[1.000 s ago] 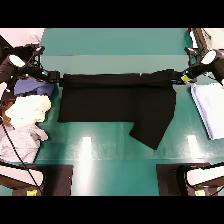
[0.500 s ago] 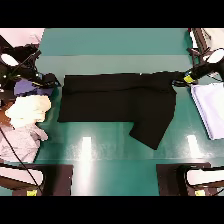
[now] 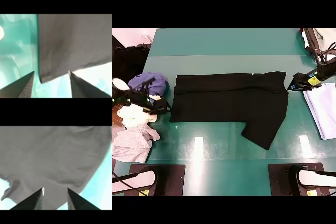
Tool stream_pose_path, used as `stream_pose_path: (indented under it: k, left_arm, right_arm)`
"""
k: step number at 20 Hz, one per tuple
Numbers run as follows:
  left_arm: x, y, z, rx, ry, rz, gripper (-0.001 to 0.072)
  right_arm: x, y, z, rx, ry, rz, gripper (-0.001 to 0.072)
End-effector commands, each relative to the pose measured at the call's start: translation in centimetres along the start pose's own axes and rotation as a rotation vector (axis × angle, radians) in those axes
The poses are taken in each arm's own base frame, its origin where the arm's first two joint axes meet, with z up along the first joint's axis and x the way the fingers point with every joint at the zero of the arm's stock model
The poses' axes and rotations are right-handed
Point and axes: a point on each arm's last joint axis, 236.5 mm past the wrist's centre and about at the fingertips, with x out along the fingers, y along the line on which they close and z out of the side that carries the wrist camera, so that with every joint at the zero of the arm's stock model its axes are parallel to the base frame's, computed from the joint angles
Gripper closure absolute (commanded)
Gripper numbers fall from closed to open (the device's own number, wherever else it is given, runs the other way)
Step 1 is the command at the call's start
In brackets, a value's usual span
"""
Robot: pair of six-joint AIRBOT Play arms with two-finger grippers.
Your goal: Fold the shirts.
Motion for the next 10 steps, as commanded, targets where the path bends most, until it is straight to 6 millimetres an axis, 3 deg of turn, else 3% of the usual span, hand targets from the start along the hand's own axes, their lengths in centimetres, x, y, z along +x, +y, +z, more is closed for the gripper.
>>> stream_pose_path:
  k: [1, 8, 9, 10]
  left_arm:
    - [2.2, 1.1, -2.7, -0.039, 0.030, 0.011, 0.0206]
    - [3.2, 0.2, -3.3, -0.075, 0.028, -0.040, 0.0208]
    - [3.2, 0.1, -3.1, -0.079, 0.022, -0.047, 0.0311]
    - [3.2, -0.2, -2.9, -0.078, 0.013, -0.059, 0.0596]
  right_arm:
    - [-0.5, 1.8, -0.7, -0.006, 0.020, 0.077, 0.0368]
    - [-0.5, 1.9, -0.7, -0.005, 0.019, 0.079, 0.0369]
    - [-0.3, 1.8, -0.8, -0.002, 0.023, 0.080, 0.0369]
    - [0.0, 1.7, -1.5, 0.005, 0.035, 0.079, 0.0369]
